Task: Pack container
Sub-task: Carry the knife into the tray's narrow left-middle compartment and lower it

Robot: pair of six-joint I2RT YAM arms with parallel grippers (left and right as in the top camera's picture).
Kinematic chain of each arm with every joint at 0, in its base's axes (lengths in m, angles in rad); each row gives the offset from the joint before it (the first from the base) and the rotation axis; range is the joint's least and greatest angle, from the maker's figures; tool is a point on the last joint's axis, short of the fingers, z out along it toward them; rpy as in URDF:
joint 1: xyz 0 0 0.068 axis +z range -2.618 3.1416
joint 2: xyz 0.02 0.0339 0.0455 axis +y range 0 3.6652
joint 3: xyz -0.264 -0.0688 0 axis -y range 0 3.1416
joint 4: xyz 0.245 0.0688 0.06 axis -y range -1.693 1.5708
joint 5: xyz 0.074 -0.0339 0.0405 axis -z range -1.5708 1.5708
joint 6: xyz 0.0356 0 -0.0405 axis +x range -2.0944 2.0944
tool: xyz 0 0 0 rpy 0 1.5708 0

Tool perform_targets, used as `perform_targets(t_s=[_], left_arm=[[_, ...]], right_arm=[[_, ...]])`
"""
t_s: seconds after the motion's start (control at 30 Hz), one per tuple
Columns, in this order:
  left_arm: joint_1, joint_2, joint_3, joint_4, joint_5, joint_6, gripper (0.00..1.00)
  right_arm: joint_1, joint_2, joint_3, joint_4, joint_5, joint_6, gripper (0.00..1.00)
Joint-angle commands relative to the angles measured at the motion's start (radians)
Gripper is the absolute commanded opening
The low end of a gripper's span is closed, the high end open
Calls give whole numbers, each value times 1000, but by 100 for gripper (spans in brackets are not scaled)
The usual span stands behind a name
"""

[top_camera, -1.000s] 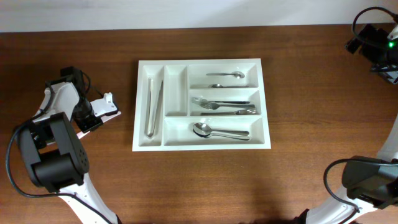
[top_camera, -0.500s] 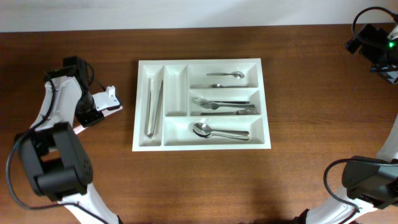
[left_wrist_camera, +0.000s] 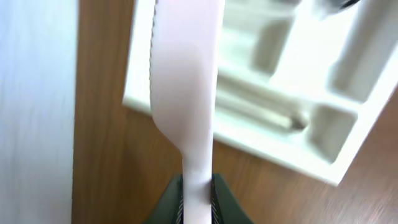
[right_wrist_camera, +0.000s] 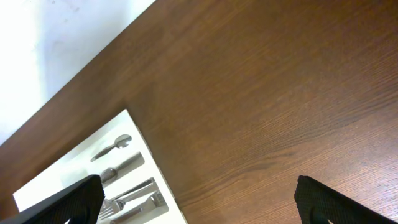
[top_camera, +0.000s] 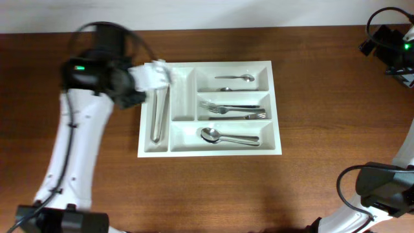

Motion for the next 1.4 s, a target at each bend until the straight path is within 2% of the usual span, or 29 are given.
perform_targets(t_s=[0.0, 0.13, 0.4, 0.53, 0.73, 0.83, 1.1, 1.37], left_arm=[[-93, 50, -6, 18, 32, -24, 2], [-148, 105, -6, 158, 33, -355, 2], [-154, 241, -6, 356, 32, -1087, 2], [-154, 313, -6, 376, 0, -1314, 2], [-153, 387, -6, 318, -64, -1610, 2], [-153, 396, -6, 291, -98, -1669, 2], [-153, 403, -6, 216, -101, -1670, 2], [-151, 450, -6, 214, -108, -1669, 2]], right_arm=[[-8, 2, -1, 0, 9, -2, 99], [-8, 2, -1, 0, 9, -2, 99], [-8, 2, -1, 0, 9, -2, 99], [-8, 2, -1, 0, 9, -2, 99], [-8, 2, -1, 0, 9, -2, 99], [-8, 2, -1, 0, 9, -2, 99], [-8, 2, -1, 0, 9, -2, 99], [-8, 2, -1, 0, 9, -2, 99]])
